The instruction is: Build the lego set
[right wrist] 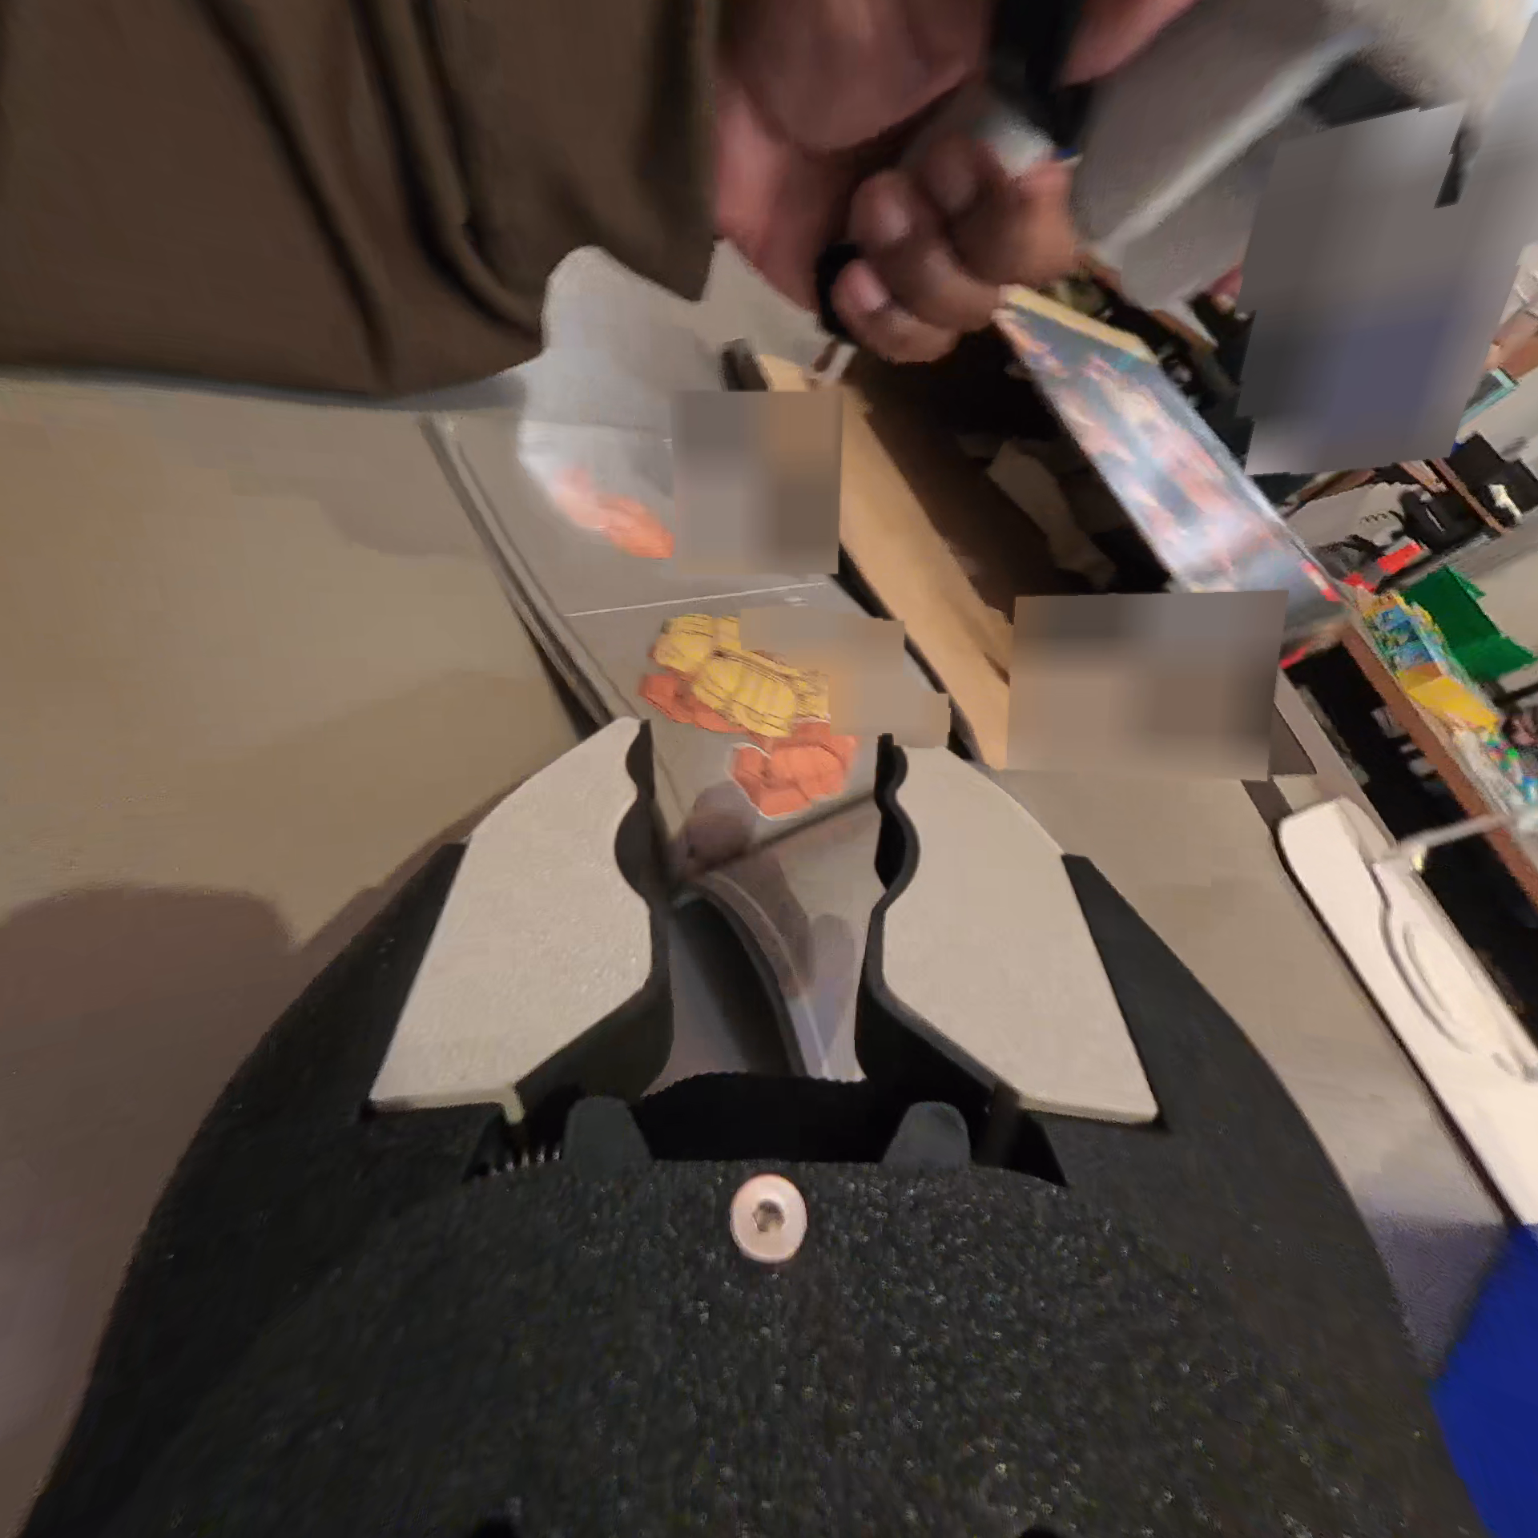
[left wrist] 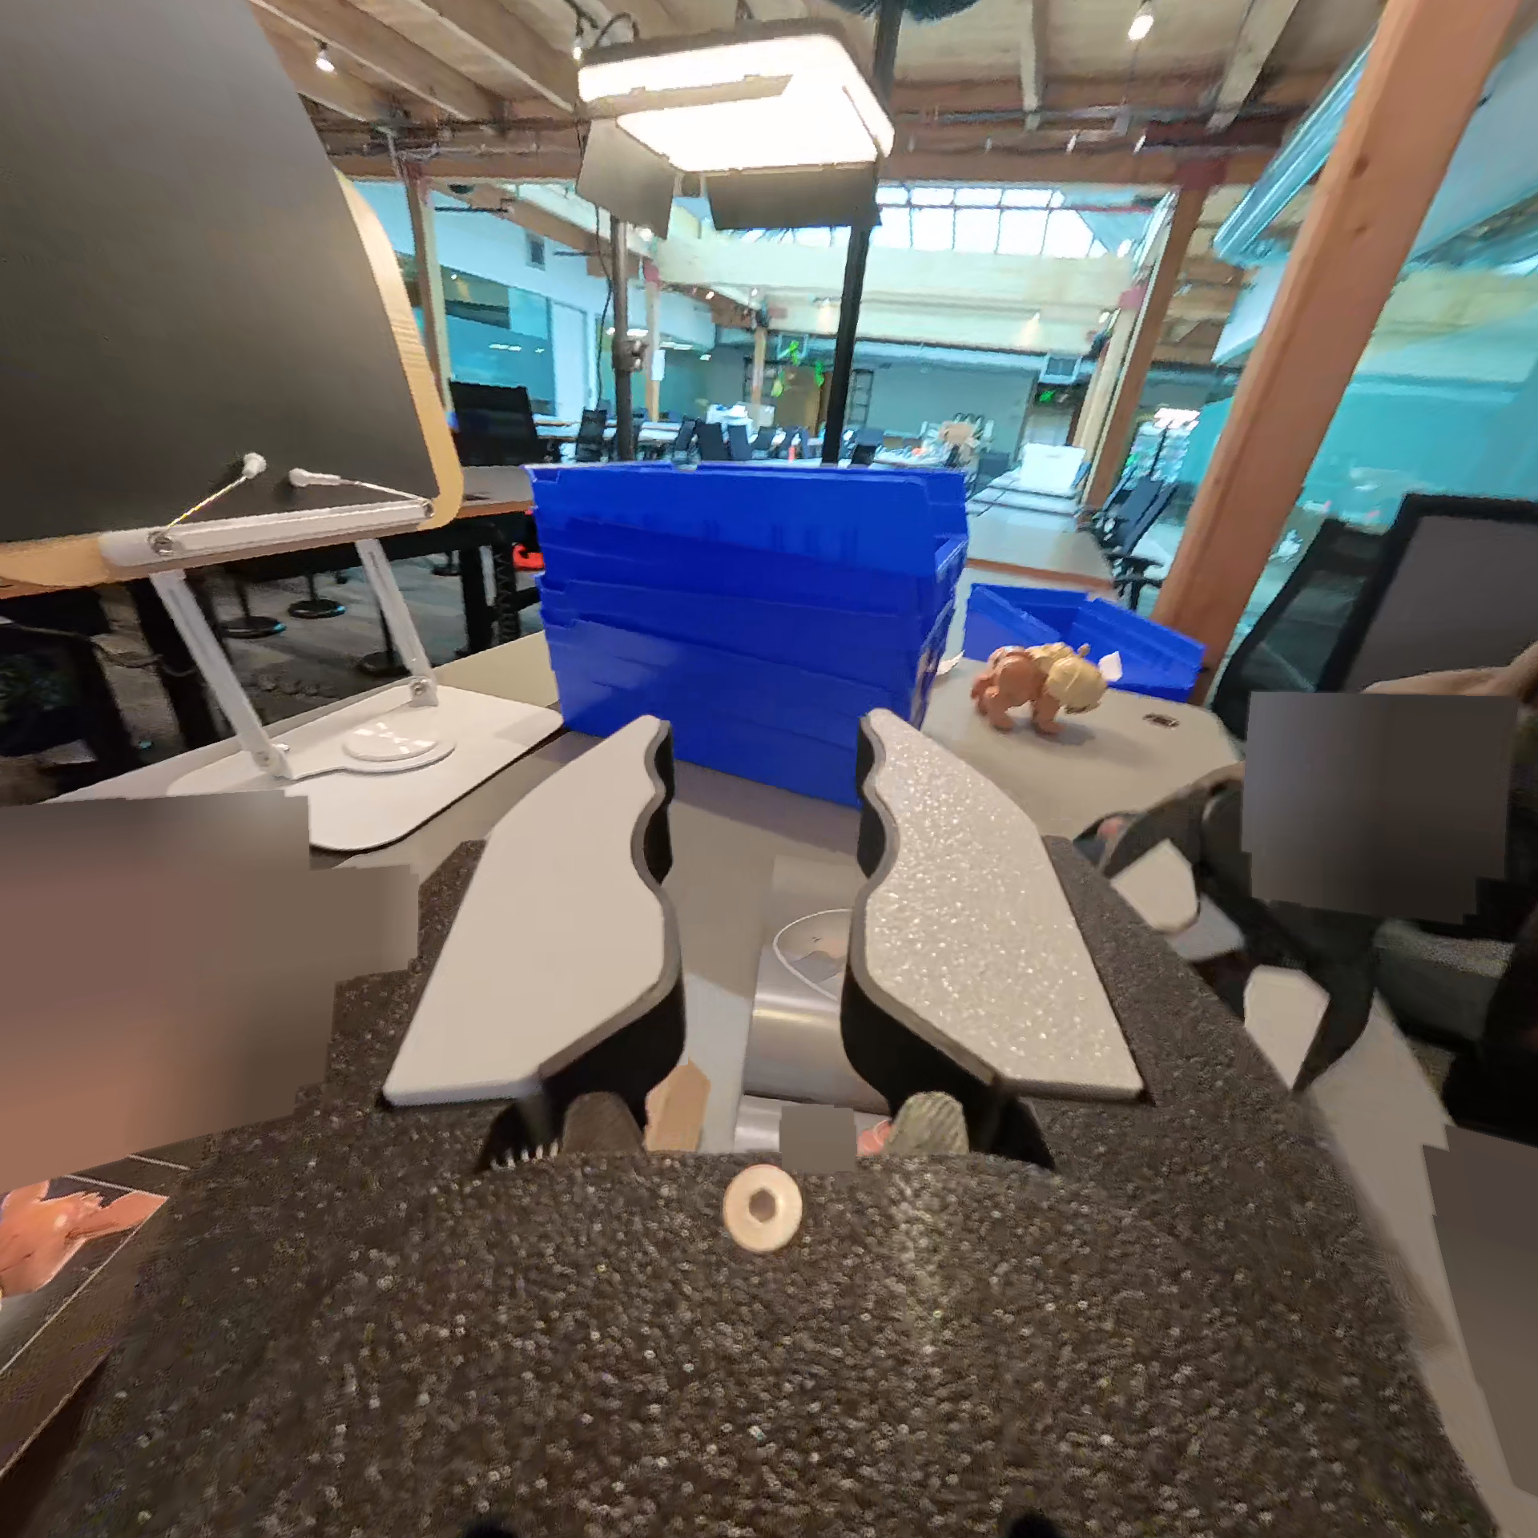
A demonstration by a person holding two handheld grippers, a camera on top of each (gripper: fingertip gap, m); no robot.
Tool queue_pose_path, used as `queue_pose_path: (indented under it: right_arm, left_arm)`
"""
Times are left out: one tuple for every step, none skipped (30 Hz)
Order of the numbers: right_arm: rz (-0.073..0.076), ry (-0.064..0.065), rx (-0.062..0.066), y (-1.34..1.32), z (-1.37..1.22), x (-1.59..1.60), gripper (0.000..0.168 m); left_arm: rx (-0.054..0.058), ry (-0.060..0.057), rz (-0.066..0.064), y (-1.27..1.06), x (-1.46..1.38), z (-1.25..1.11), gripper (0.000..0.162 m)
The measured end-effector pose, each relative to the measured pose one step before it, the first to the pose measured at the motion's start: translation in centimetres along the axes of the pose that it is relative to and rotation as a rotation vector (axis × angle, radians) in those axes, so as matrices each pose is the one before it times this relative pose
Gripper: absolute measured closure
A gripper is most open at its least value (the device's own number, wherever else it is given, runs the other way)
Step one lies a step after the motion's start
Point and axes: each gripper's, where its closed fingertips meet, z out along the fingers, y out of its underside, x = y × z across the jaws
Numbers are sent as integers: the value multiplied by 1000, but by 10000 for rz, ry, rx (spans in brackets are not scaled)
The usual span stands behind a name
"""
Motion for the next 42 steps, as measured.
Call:
queue_pose_path:
  right_arm:
    - [494,262,235,352,-728,1204,119]
    - [483,243,214,365,-743,1262,122]
    - [447,236,256,288,-766,1282,126]
    - [403,235,284,227,-799,1284,131]
    - [367,234,237,220,-777,1293,137]
    - [332,228,145,286,-729,1287,144]
    - [289,235,93,310,-663,1271,150]
    - [247,192,37,374,-587,1183,154]
    - [203,130,-40,458,-496,1049,158]
    - [167,139,-86,520,-448,973,161]
    - [138,137,-117,560,-406,862,165]
    - [108,102,-150,585,-334,723,168]
    - [80,99,-171,520,-297,608,168]
    - [36,90,-124,306,-284,514,168]
    - [13,49,-47,182,-265,350,168]
    - [16,-35,-115,236,-198,148,168]
    - [37,19,-188,316,-144,146,168]
    - [34,14,-129,221,-116,80,168]
    - [25,-85,-64,113,-100,-105,168]
    - [12,-74,-37,58,-88,-142,168]
    - [-15,-32,-33,54,-66,-96,168]
    - [-56,-64,-60,90,-7,-154,168]
    - [-77,-48,-48,66,-17,-131,168]
    - [-72,-10,-17,37,-27,-75,168]
    - [-64,-17,-11,24,-23,-57,168]
    - [-54,-16,-29,45,-19,-49,168]
    - [-37,24,-30,51,-17,23,168]
    - [-25,17,-16,27,-6,28,168]
    - [-13,-6,-30,43,26,-9,168]
    - [-8,13,-37,38,36,21,167]
    - [-20,3,-23,27,29,-24,167]
    - [-27,0,-24,18,18,-33,167]
    - [-35,17,-14,18,19,-10,167]
    - [-46,12,-14,10,17,-39,166]
    - [-47,11,-28,23,25,-35,166]
    - [-48,20,-21,26,23,-27,166]
    - [-51,14,-11,7,9,-37,166]
    - [-46,10,-15,13,13,-32,166]
    - [-40,14,-23,26,5,-22,166]
    - [-33,4,-7,-1,11,-29,166]
    - [-29,-10,-8,7,-1,-44,166]
    - [-19,0,-15,25,12,-16,166]
  left_arm:
    - [-206,-178,274,456,-37,371,120]
    - [-211,-167,306,460,56,424,120]
    - [-227,-163,336,460,158,499,120]
    - [-241,-153,374,455,295,578,120]
    - [-233,-88,423,402,532,637,121]
    - [-209,-45,480,317,743,699,121]
    - [-165,20,505,209,989,735,124]
    - [-75,116,471,38,1262,753,130]
    - [30,195,373,-124,1484,794,135]
    - [130,212,267,-283,1572,824,141]
    - [216,264,144,-348,1708,874,147]
    - [180,325,33,-251,1786,932,152]
    - [64,358,-3,-15,1805,970,156]
    - [-38,349,-6,177,1752,982,160]
    - [-97,306,-2,298,1643,948,162]
    - [-108,312,-30,365,1554,901,162]
    - [-134,419,-63,433,1569,820,162]
    - [-105,446,-112,409,1469,732,162]
    - [-101,540,-150,394,1442,636,162]
    - [-161,533,-202,444,1281,551,162]
    - [-246,295,-336,413,815,482,162]
    - [-188,98,-410,236,460,359,162]
    - [-62,134,-419,60,455,249,162]
    - [33,232,-403,-27,513,169,162]
    - [33,230,-388,55,438,168,162]
    - [-57,148,-370,190,226,172,161]
    - [-179,-1,-257,205,-42,143,161]
    - [-108,-111,-172,132,-212,71,161]
    - [-27,-85,-124,40,-184,13,161]
    - [51,5,-91,-57,-85,-55,160]
    - [84,17,-111,-103,-92,-85,160]
    - [80,-11,-159,-91,-159,-82,161]
    - [62,-22,-186,-77,-209,-71,161]
    - [49,-18,-190,-59,-209,-70,160]
    - [40,-7,-186,-45,-190,-67,160]
    - [34,4,-170,-27,-146,-61,160]
    - [27,-4,-142,-37,-144,-61,160]
    - [30,-8,-107,-36,-114,-38,160]
    - [24,8,-62,-29,-54,-19,160]
    - [5,9,-18,-11,-5,-7,160]
    - [-12,7,14,18,24,9,160]
    - [-19,2,37,23,40,18,160]
